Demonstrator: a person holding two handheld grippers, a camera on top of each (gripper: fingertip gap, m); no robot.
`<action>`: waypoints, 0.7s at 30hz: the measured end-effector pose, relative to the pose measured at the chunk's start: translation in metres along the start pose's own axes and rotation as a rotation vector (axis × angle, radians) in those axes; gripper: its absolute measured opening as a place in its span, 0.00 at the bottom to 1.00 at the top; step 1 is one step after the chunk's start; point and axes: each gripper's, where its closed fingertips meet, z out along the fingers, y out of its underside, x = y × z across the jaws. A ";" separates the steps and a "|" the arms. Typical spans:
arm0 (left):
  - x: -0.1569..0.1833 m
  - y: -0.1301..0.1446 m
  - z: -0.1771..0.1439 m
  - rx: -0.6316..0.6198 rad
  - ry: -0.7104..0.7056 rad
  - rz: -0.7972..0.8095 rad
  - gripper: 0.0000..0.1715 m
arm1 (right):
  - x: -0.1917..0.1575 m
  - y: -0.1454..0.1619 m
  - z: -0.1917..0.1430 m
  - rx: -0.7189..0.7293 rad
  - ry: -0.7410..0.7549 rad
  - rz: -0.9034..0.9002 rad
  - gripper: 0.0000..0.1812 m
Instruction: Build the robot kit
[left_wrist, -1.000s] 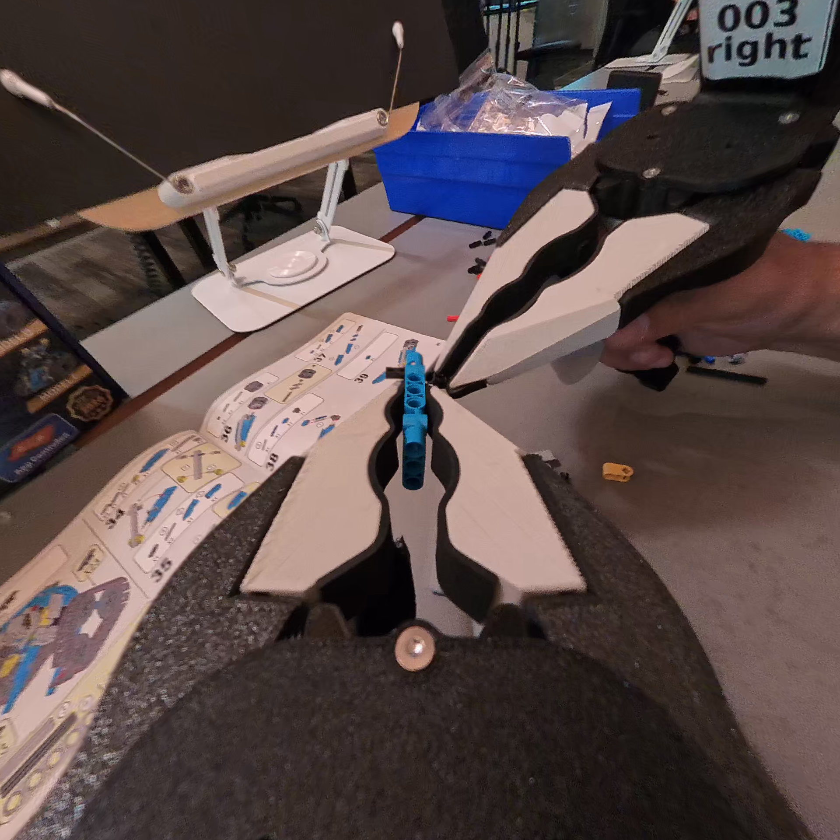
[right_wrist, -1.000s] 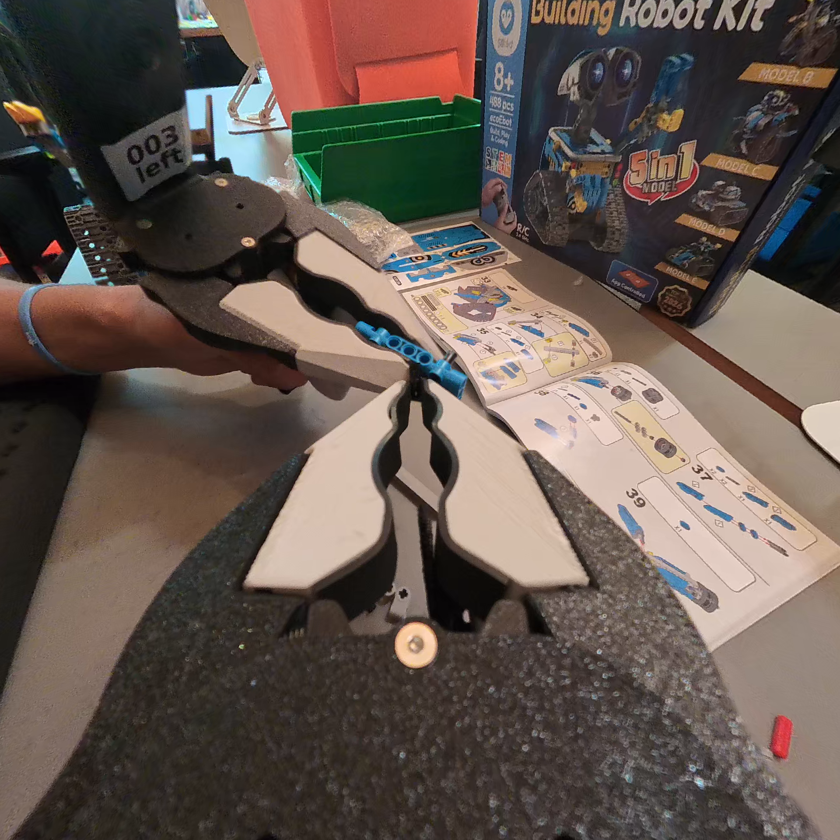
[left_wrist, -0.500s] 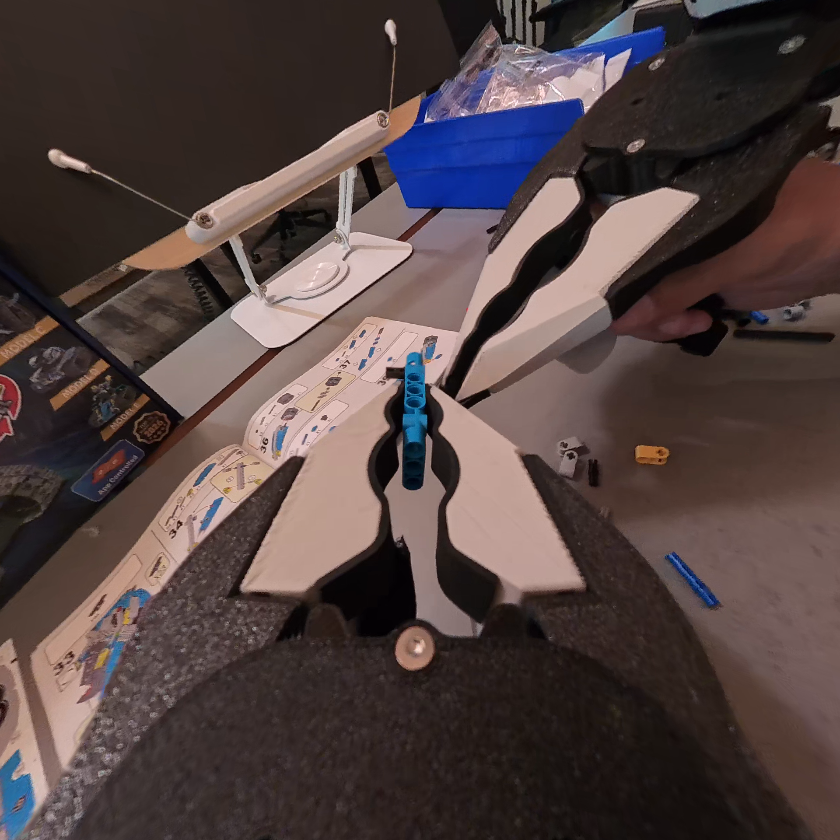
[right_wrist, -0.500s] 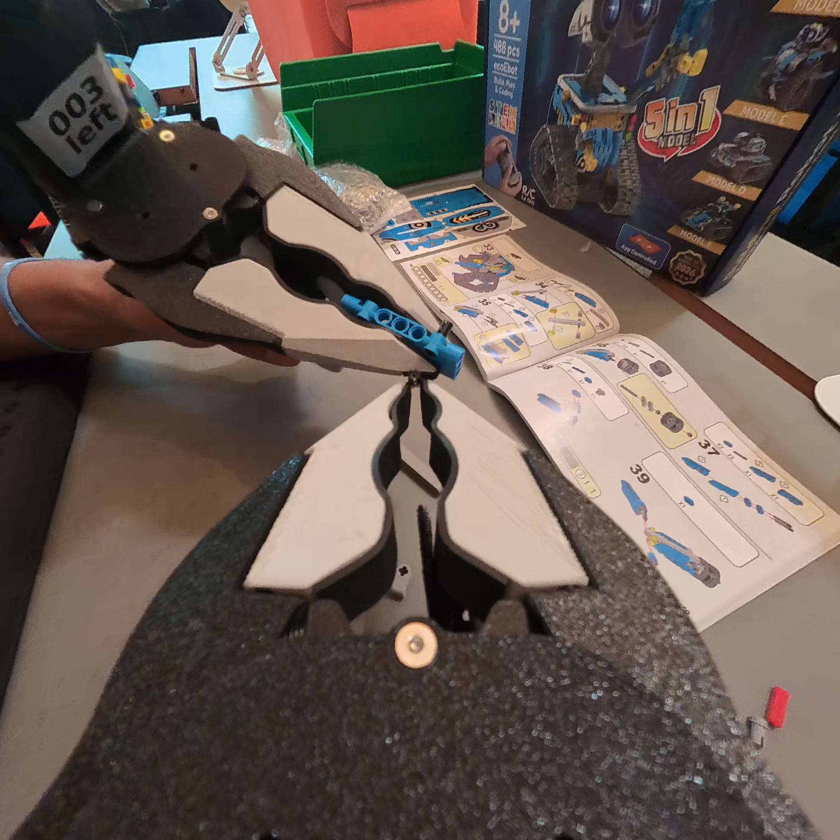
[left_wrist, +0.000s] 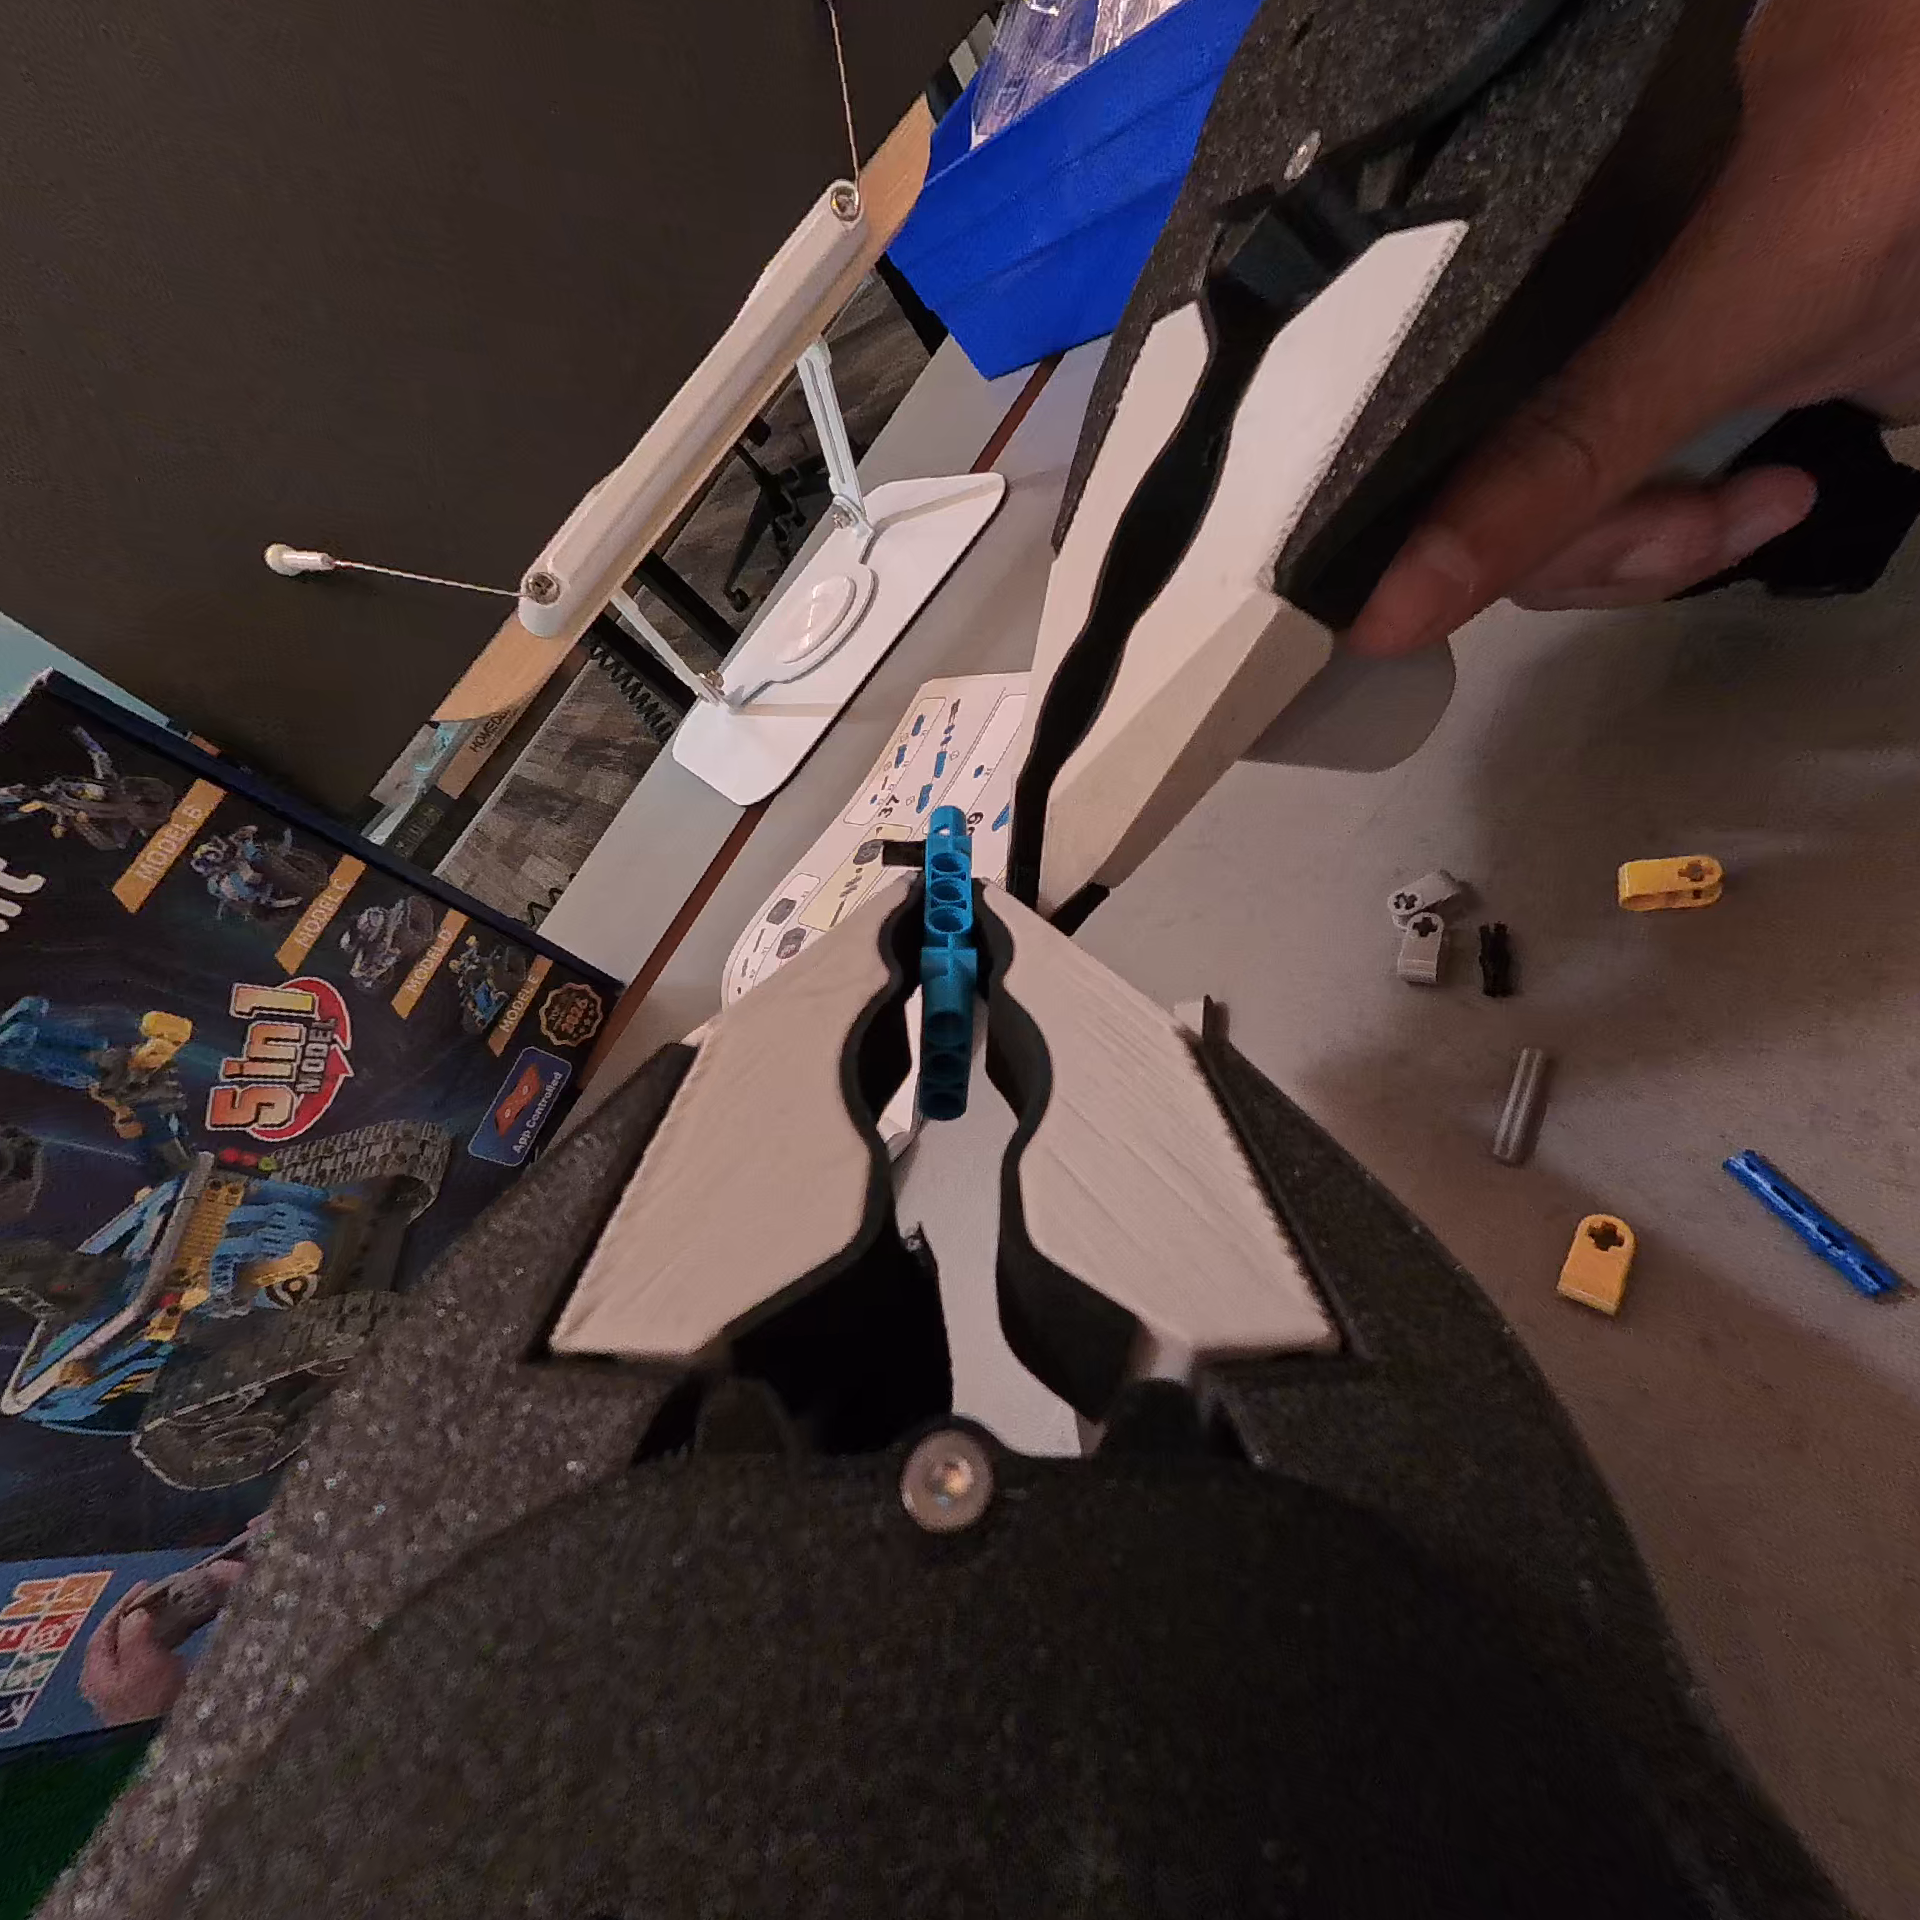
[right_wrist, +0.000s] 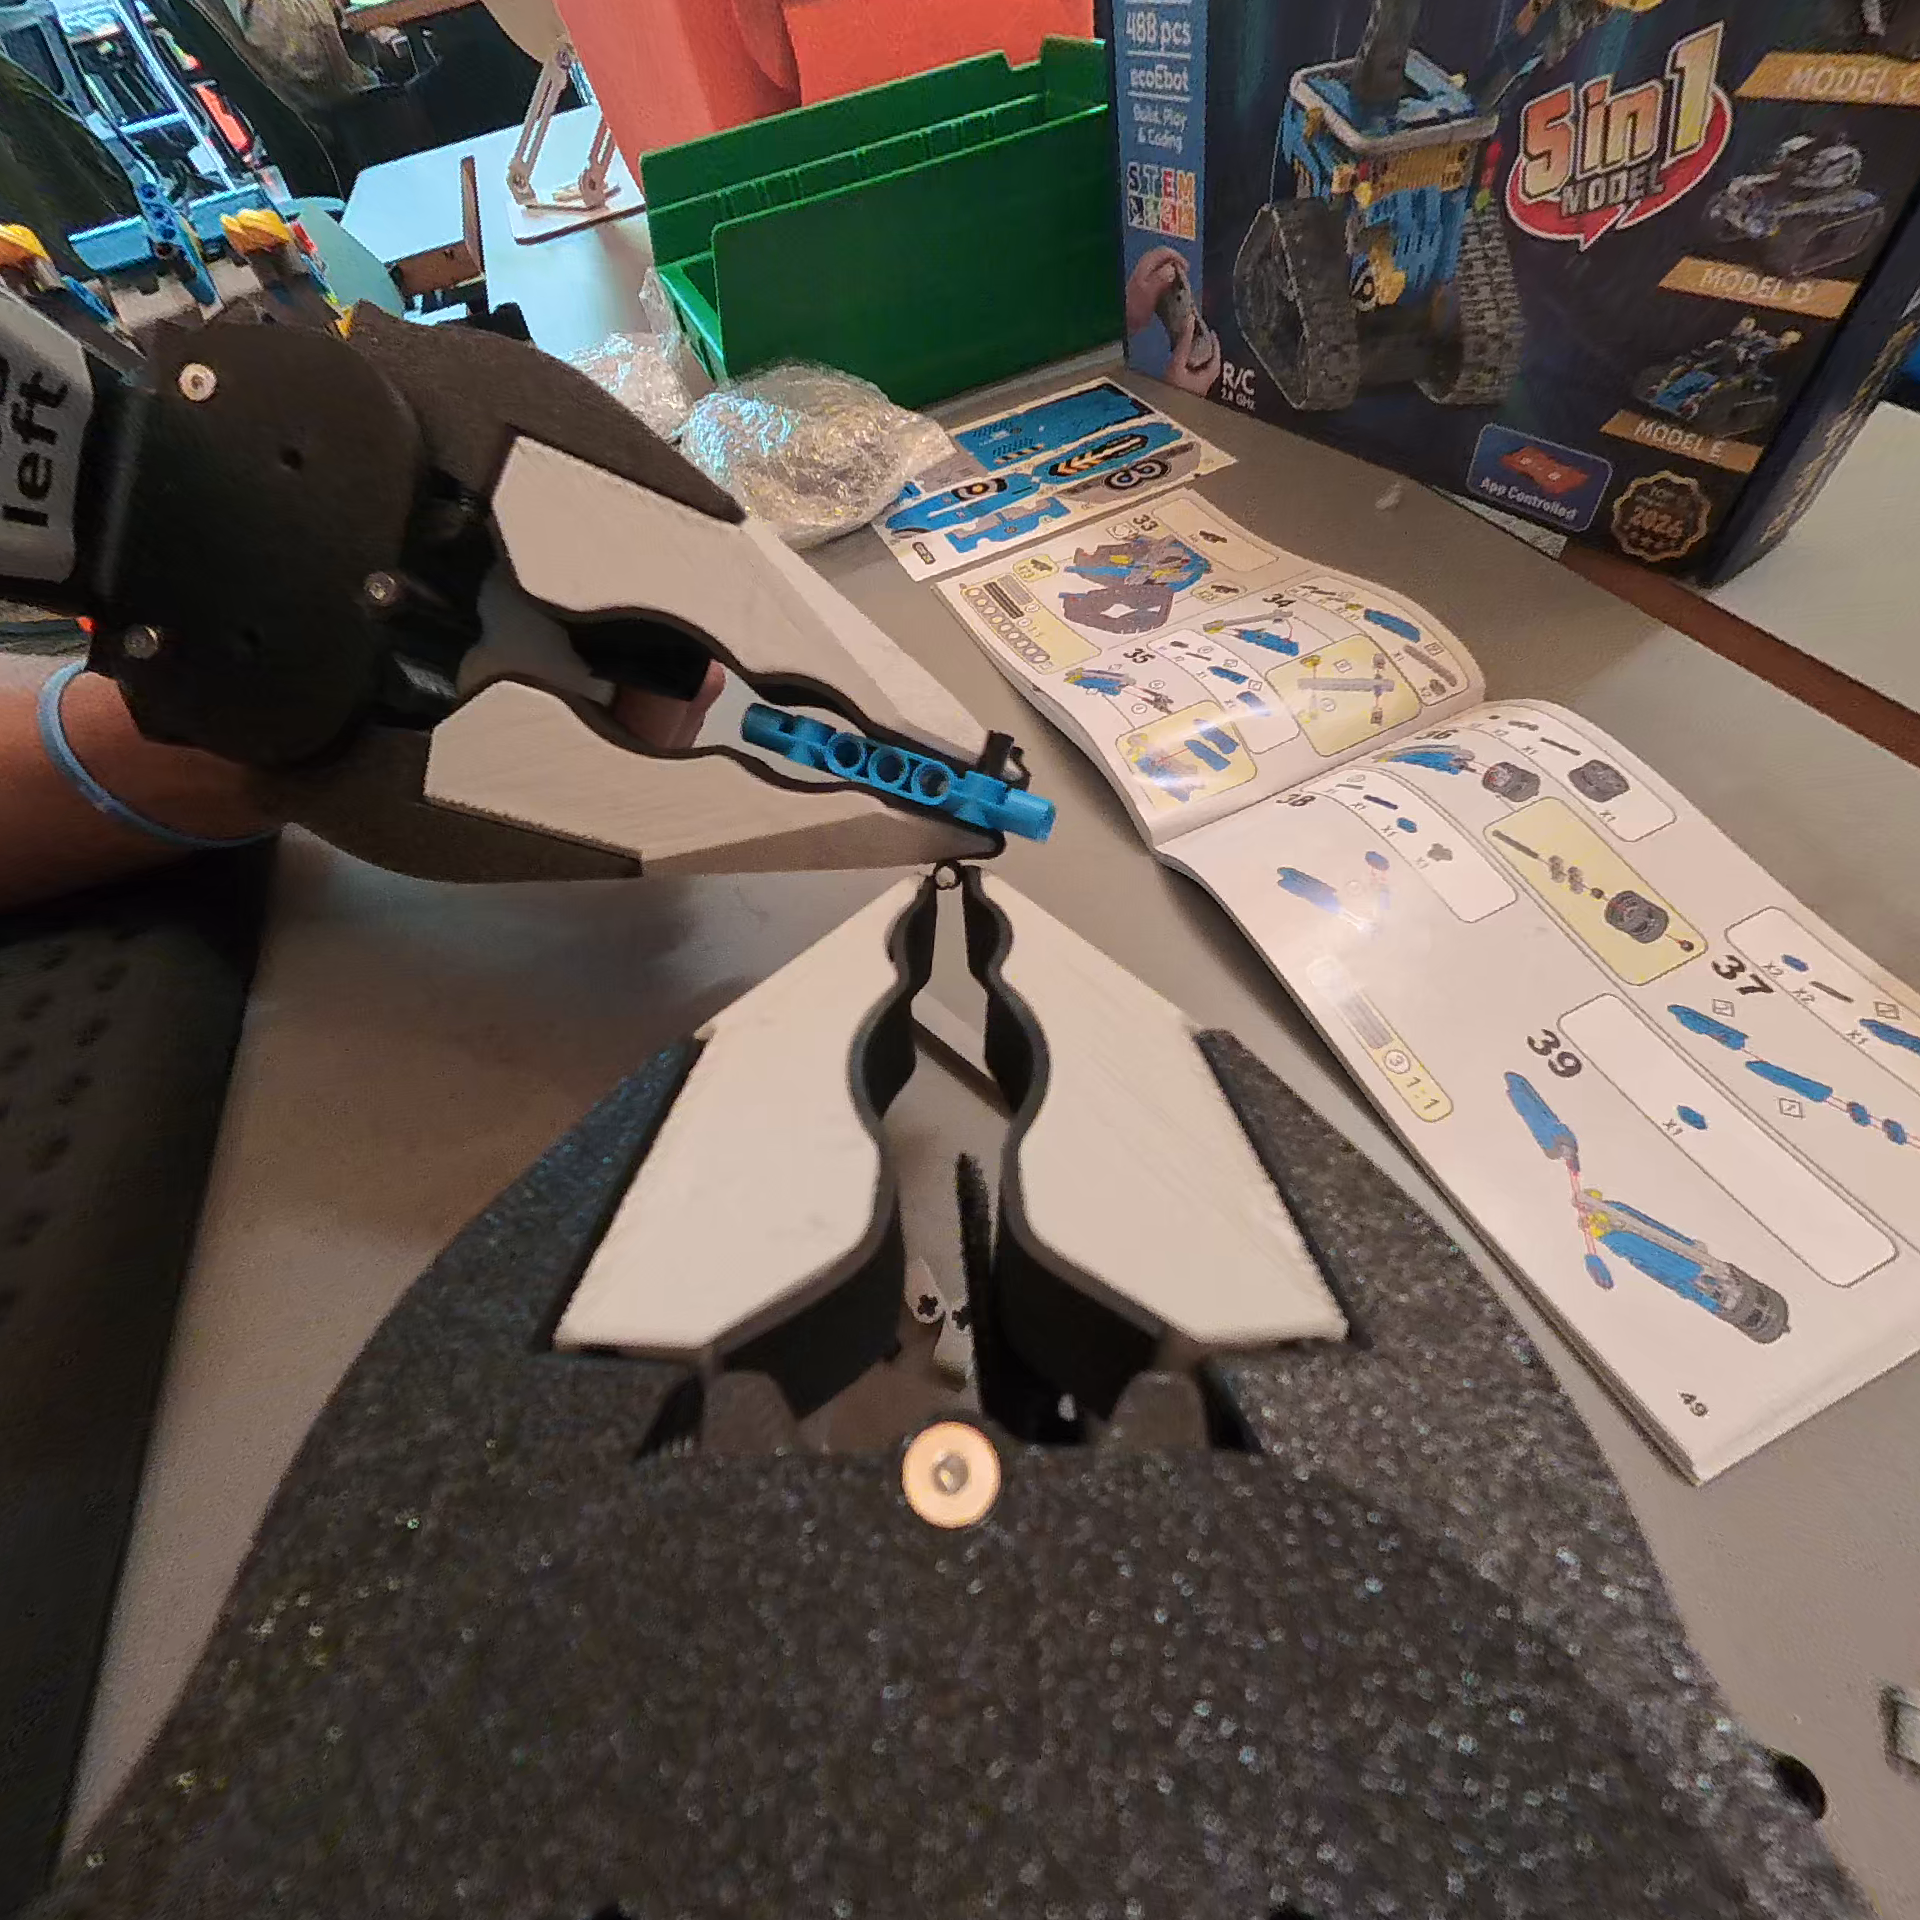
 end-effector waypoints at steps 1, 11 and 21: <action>0.000 0.000 0.000 0.000 0.001 0.001 0.03 | 0.000 0.000 0.000 0.000 0.001 -0.002 0.03; 0.001 0.000 -0.001 -0.003 0.017 -0.009 0.03 | 0.000 0.000 0.001 -0.009 0.024 -0.047 0.03; -0.009 -0.051 -0.042 0.415 0.500 -0.702 0.03 | -0.017 -0.065 -0.055 0.357 -0.118 -0.042 0.02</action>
